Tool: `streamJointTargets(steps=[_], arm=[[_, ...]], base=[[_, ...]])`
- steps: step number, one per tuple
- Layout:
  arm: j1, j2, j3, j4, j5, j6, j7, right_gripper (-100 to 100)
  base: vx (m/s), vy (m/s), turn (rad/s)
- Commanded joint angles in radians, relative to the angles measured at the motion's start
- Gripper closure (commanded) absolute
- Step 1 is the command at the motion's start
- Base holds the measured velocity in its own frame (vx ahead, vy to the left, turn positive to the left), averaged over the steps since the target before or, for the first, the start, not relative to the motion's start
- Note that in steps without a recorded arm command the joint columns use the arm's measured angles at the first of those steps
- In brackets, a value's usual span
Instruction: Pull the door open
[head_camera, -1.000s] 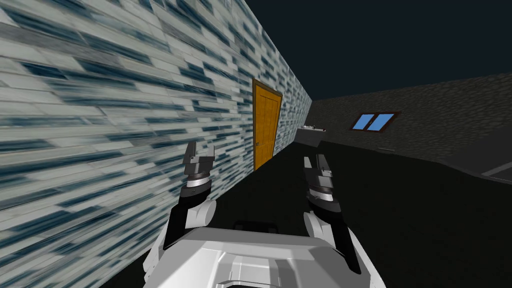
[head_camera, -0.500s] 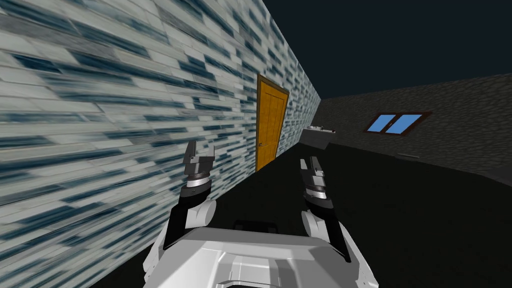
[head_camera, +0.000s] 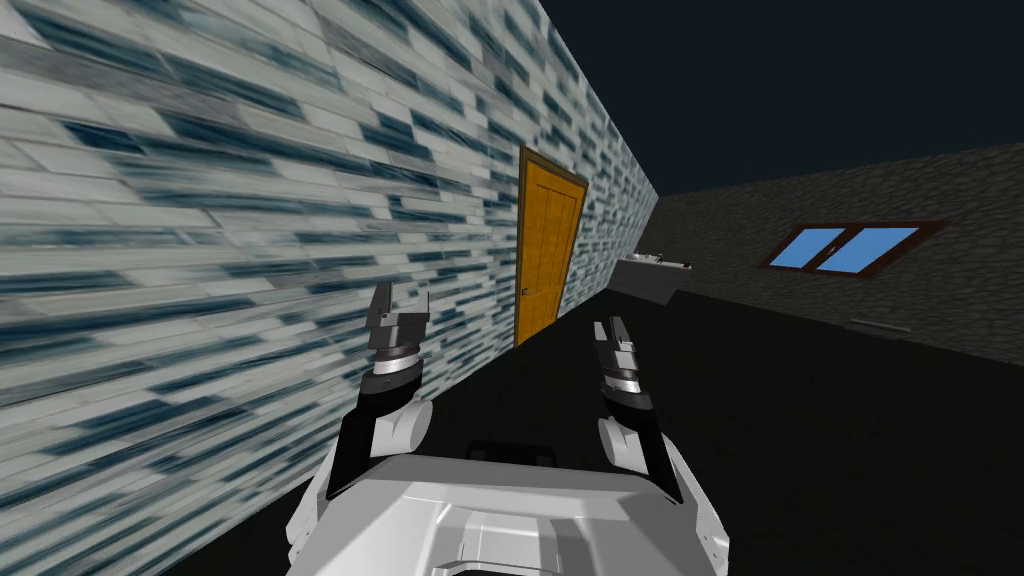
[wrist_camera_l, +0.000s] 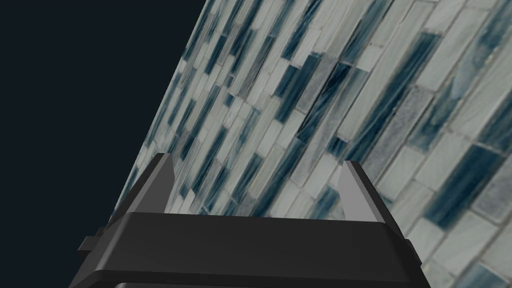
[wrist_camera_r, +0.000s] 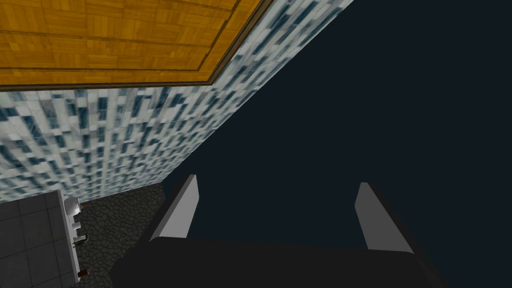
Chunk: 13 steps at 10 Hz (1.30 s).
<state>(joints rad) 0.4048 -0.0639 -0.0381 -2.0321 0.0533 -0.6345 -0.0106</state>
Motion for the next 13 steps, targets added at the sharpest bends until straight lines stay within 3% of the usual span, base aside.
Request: streamJointTargets(steps=[1,13], arm=[[-0.008,-0.004,0.0,0.028,-0.002,-0.004,-0.003,-100],[-0.127,-0.036,-0.016,0.326,-0.022,-0.048,-0.022,-100]], base=[[0.08,-0.039,0.094],[0.083,-0.065,0.129]])
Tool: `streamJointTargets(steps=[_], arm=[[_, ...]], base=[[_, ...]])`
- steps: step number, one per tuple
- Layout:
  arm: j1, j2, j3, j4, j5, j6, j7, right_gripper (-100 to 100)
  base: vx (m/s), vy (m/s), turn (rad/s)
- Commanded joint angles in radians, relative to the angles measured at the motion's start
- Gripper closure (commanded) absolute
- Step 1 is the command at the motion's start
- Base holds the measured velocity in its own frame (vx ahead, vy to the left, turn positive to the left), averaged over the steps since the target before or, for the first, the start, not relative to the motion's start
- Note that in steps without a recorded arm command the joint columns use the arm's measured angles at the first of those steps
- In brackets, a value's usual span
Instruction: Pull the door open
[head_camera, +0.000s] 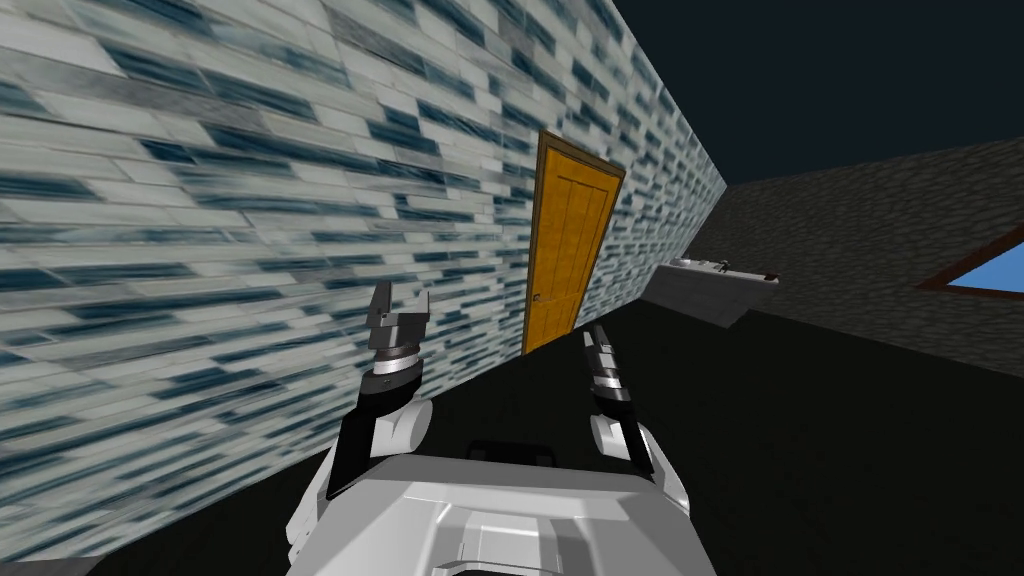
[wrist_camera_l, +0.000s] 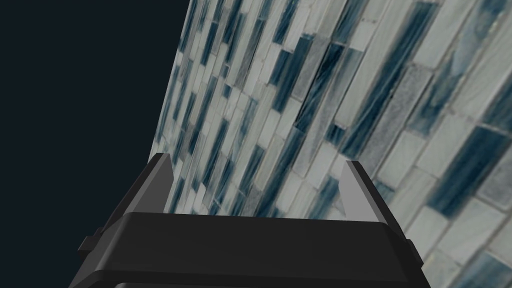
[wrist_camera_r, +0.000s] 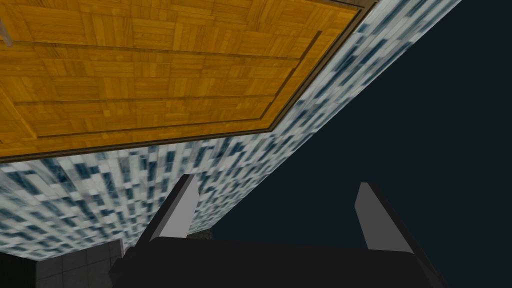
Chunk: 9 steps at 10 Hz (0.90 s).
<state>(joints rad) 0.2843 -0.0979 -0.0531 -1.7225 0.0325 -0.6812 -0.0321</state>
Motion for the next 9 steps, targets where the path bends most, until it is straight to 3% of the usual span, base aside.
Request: streamJointTargets(steps=[1,9], arm=[[-0.018,-0.004,-0.002,0.044,-0.003,-0.005,-0.003,-100],[-0.108,-0.021,-0.014,0.269,-0.018,-0.038,-0.018,-100]], base=[[0.081,-0.08,0.126],[0.072,-0.088,0.145]])
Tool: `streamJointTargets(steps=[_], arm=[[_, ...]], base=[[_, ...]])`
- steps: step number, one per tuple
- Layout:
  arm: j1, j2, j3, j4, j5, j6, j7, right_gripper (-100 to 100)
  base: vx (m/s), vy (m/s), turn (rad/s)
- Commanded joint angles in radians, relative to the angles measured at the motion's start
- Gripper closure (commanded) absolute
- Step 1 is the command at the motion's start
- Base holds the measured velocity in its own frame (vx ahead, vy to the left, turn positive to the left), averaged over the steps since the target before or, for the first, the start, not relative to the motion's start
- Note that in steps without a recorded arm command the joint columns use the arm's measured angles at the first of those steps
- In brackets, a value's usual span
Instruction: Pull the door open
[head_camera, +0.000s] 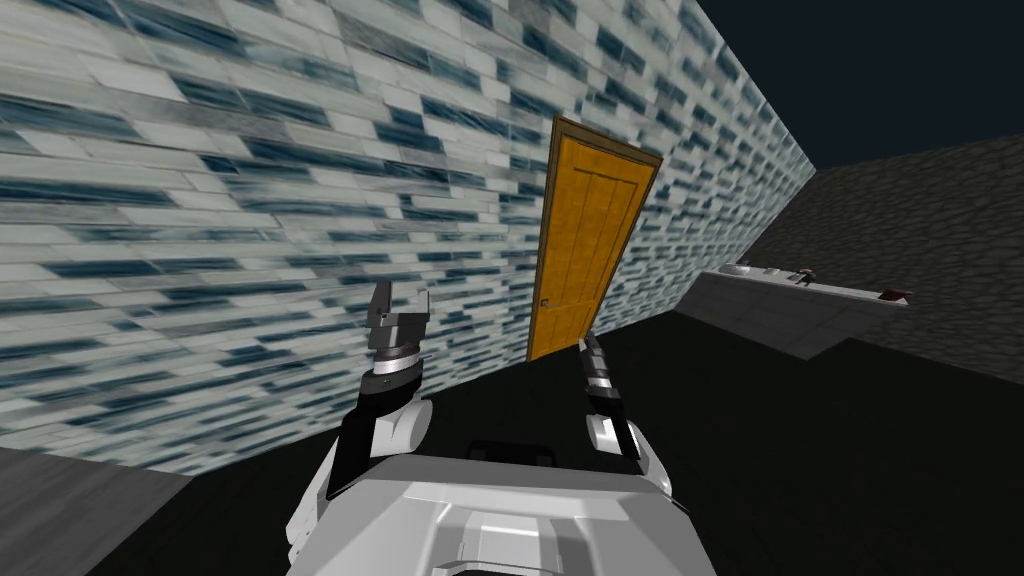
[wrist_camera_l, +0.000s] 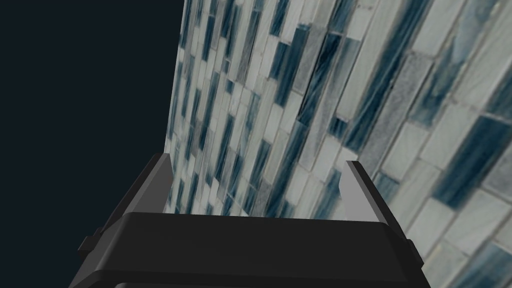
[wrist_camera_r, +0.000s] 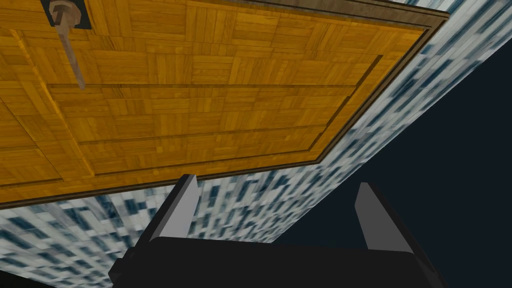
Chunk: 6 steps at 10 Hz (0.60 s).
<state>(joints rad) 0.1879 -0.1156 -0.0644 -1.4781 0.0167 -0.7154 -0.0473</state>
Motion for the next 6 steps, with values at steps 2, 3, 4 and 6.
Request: streamJointTargets(steps=[2,3,4,6], arm=[[-0.035,-0.008,-0.006,0.082,-0.006,-0.013,-0.007,-100],[-0.046,-0.01,-0.007,0.111,-0.008,-0.017,-0.008,-100],[-0.058,-0.012,-0.009,0.138,-0.01,-0.021,-0.01,-100],[-0.081,-0.015,-0.012,0.197,-0.014,-0.029,-0.014,-100]], base=[[0.066,-0.097,0.137],[0.074,-0.093,0.157],[0.071,-0.088,0.144],[0.063,-0.091,0.145]])
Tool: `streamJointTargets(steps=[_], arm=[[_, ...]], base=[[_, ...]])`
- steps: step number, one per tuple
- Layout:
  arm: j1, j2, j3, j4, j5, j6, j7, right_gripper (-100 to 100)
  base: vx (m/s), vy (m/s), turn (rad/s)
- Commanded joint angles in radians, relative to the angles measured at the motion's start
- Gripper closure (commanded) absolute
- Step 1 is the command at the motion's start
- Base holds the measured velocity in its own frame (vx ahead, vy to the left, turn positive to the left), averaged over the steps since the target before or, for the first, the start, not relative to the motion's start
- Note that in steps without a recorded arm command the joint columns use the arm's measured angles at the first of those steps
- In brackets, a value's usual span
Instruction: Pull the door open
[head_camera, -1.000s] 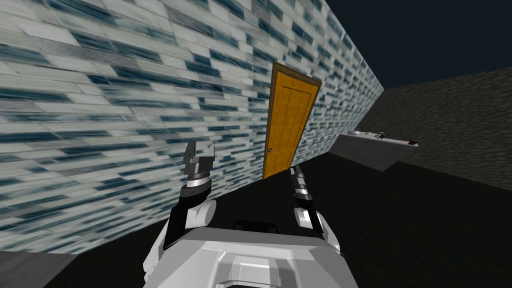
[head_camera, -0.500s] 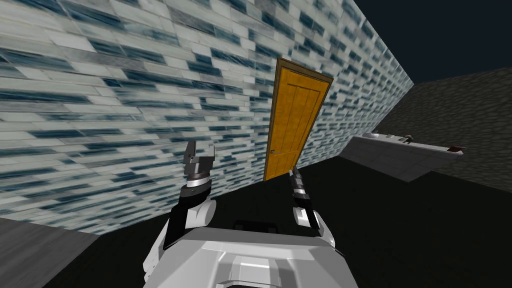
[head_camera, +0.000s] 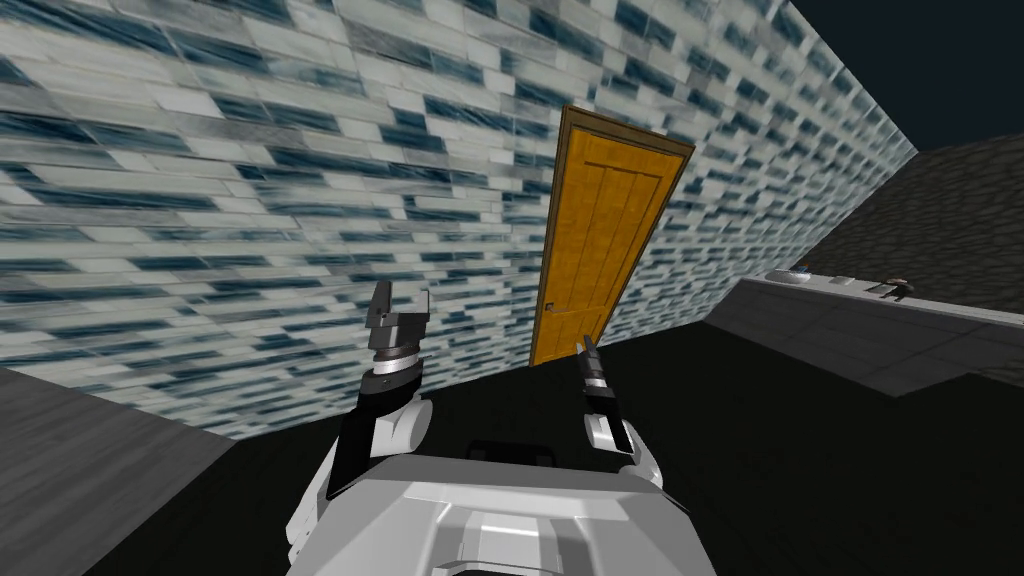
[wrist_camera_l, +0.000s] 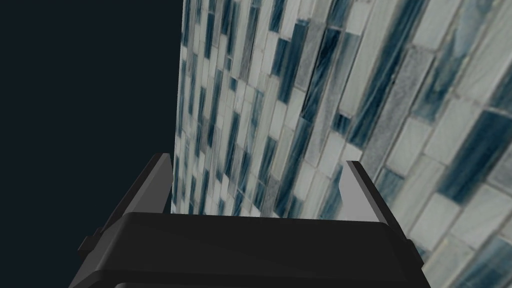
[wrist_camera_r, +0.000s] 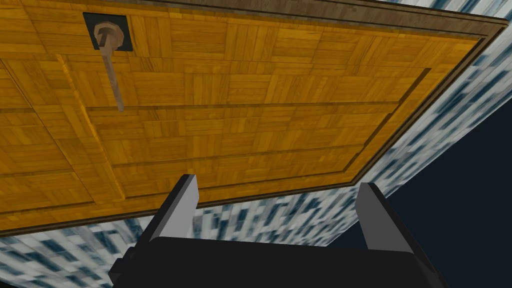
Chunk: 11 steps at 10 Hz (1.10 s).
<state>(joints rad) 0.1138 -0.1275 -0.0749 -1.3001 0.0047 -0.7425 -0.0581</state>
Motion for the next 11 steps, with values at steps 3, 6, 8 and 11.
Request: streamJointTargets(steps=[3,6,8,11], arm=[[-0.029,-0.007,-0.005,0.076,-0.006,-0.011,-0.007,-100],[-0.063,-0.012,-0.009,0.16,-0.011,-0.023,-0.013,-100],[-0.085,-0.015,-0.012,0.215,-0.015,-0.031,-0.017,-100],[-0.117,-0.019,-0.016,0.295,-0.02,-0.043,-0.022,-100]], base=[[0.038,-0.072,0.098],[0.052,-0.087,0.147],[0.048,-0.095,0.141],[0.048,-0.106,0.135]])
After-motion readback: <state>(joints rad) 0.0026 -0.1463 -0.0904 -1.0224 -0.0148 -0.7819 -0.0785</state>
